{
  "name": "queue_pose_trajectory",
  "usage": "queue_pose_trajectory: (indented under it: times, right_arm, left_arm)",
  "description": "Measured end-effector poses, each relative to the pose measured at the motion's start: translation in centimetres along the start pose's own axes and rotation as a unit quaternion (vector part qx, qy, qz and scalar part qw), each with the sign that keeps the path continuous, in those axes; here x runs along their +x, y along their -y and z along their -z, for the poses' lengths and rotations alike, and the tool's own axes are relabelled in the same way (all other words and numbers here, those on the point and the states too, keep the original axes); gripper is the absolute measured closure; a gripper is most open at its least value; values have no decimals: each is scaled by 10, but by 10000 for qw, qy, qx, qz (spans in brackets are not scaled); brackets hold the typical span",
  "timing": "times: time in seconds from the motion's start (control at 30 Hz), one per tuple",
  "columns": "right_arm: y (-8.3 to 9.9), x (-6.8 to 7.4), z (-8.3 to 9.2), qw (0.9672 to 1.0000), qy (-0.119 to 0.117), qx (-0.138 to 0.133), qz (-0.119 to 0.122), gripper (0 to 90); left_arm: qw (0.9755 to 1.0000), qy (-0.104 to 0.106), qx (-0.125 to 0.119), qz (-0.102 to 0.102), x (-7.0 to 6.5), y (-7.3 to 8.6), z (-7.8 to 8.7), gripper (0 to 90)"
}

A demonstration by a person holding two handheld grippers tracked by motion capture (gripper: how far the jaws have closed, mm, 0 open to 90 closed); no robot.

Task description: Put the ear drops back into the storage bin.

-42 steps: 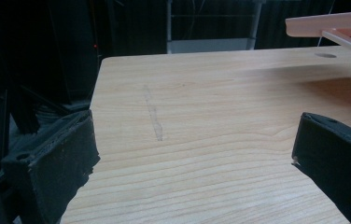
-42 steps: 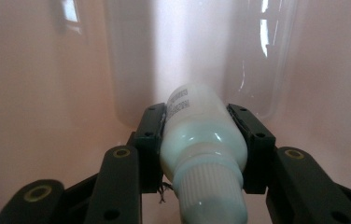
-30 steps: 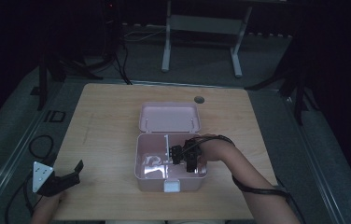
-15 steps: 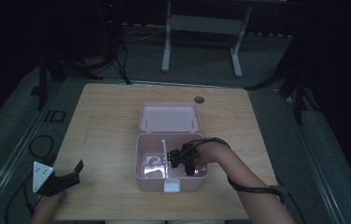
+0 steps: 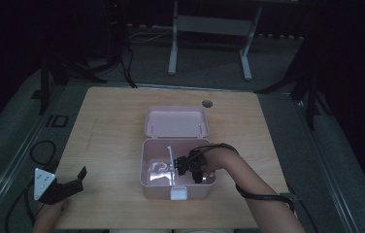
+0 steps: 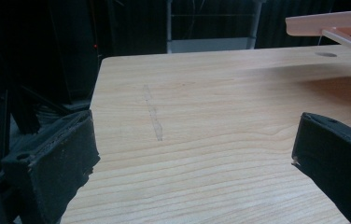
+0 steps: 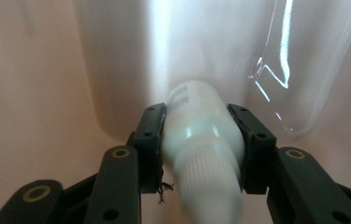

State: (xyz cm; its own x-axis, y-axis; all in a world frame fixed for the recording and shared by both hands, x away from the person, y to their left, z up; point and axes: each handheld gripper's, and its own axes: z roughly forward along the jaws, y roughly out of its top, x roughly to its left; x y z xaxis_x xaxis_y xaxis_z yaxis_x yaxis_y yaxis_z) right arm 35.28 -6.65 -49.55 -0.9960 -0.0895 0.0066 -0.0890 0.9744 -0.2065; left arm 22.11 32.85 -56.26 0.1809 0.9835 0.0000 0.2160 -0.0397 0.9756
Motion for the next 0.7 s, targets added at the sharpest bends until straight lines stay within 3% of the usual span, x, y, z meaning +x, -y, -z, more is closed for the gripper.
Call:
queue_pose_trajectory:
  times: [0.27,0.7]
  right_arm:
    - [2,0,4,10000,-58,-70,7,550]
    - [15,5,47,9982,203,-557,-131,468]
  left_arm:
    - [10000,0,-2,1,0,0,0,4]
    - [10000,-5,6,-7,0,0,0,4]
